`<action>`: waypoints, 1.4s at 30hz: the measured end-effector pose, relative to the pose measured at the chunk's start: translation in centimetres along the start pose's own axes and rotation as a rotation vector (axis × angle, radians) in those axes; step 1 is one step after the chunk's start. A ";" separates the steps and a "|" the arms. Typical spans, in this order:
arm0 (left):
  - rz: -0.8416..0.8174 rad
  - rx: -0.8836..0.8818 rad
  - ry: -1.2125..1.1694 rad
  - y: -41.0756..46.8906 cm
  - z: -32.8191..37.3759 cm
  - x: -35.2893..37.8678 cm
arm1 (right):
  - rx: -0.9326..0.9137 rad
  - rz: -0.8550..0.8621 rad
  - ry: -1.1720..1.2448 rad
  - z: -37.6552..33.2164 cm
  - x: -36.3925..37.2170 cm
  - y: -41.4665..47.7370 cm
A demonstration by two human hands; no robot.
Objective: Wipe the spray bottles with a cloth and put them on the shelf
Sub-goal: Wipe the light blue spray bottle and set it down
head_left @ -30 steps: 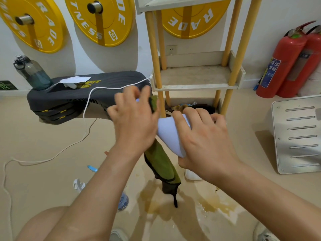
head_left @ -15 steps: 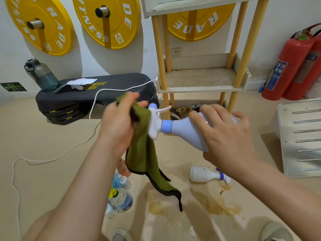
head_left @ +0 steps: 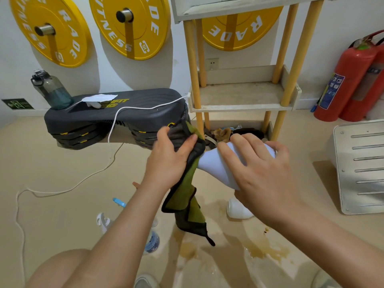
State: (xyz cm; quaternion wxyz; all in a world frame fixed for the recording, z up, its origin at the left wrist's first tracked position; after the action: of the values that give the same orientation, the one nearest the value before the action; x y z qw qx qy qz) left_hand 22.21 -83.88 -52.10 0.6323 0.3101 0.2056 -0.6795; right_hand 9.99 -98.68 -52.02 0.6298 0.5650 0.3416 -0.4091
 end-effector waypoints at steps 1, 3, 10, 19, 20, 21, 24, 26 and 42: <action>-0.014 -0.026 -0.078 -0.3 -0.1 0.5 | 0.003 0.003 0.007 -0.1 0.1 0.0; 0.050 -0.021 -0.168 -0.3 -0.1 0.5 | 0.013 -0.008 0.032 -0.3 0.3 -0.2; 0.140 -0.261 -0.406 0.8 -1.3 -0.8 | 0.002 -0.104 0.141 0.1 1.1 -0.4; -0.076 -0.379 -0.778 -1.8 1.3 2.0 | 0.506 -0.512 1.677 -1.7 3.4 -0.7; -0.074 -0.354 -0.765 -2.1 1.8 2.4 | 0.544 -0.529 1.814 -2.5 3.5 -0.7; -0.070 -0.339 -0.755 -2.2 1.9 2.8 | 0.575 -0.535 1.920 -3.0 3.5 -0.7; -0.015 -0.272 -0.618 -1.6 1.7 2.3 | 0.610 -0.578 2.008 -3.2 3.6 -0.3; 0.100 -0.137 -0.342 -0.7 1.6 0.4 | 0.586 -0.668 1.977 -2.6 3.6 -0.2; 0.089 -0.143 -0.605 -1.5 1.5 0.9 | 0.652 -0.642 1.949 -2.5 3.2 -0.1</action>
State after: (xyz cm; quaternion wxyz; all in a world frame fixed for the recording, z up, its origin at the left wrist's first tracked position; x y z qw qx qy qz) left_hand 20.45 -85.35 -51.81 0.7143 0.0574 0.0418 -0.6963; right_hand 11.33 -96.61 -55.29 -0.2314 0.6724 0.7031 -0.0002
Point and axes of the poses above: each hand's wrist, its own y-axis towards the middle knuckle, its own x-axis out of the palm, z = x × y, the point moved 7 cm from there along y, towards the middle knuckle, and after that the axes turned 3 degrees about -x, right-handed, at the moved point
